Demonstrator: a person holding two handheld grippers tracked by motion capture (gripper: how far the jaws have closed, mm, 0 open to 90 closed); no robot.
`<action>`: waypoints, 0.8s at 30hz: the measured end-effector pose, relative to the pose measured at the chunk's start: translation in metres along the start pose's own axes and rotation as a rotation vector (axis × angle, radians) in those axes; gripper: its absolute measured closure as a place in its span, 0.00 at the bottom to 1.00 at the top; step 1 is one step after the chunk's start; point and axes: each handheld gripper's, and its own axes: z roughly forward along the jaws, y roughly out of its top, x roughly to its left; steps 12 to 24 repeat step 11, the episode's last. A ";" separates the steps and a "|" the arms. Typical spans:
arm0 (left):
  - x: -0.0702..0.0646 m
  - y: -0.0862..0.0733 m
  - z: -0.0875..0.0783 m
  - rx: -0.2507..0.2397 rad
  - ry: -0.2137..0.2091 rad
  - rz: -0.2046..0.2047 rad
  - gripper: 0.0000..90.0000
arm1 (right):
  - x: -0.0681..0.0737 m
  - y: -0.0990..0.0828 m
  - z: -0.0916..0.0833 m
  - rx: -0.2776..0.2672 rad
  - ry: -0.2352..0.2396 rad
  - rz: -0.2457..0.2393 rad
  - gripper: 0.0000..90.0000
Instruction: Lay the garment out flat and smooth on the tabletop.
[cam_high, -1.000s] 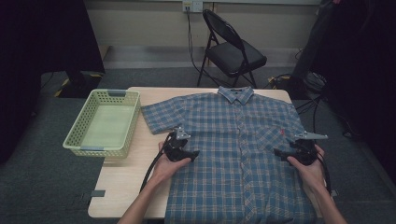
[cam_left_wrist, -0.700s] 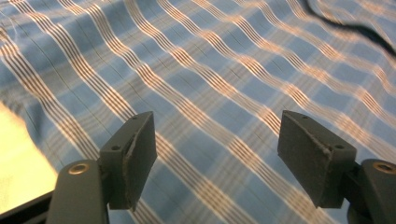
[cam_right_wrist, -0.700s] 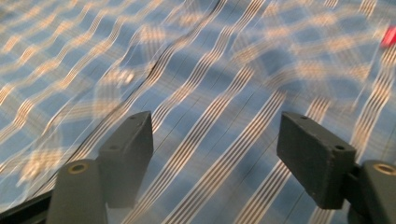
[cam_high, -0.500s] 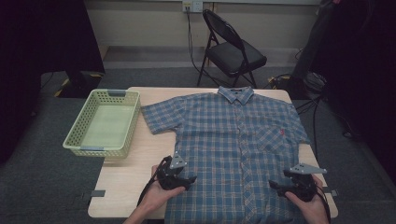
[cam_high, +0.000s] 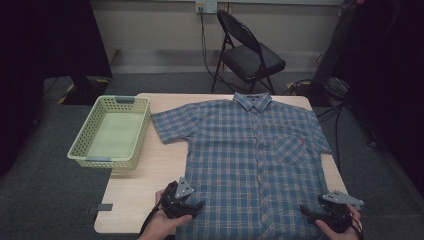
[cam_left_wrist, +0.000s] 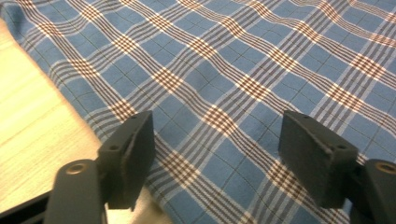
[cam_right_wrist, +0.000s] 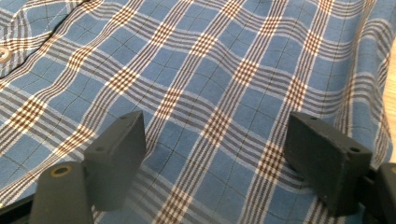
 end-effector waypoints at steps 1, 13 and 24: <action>0.001 0.000 0.000 -0.001 -0.004 0.002 0.28 | -0.001 0.000 0.000 -0.003 0.000 -0.002 0.23; 0.002 0.001 0.001 0.005 -0.011 0.013 0.28 | -0.001 0.000 0.001 -0.011 -0.003 0.000 0.22; 0.002 0.001 0.001 0.005 -0.011 0.013 0.28 | -0.001 0.000 0.001 -0.011 -0.003 0.000 0.22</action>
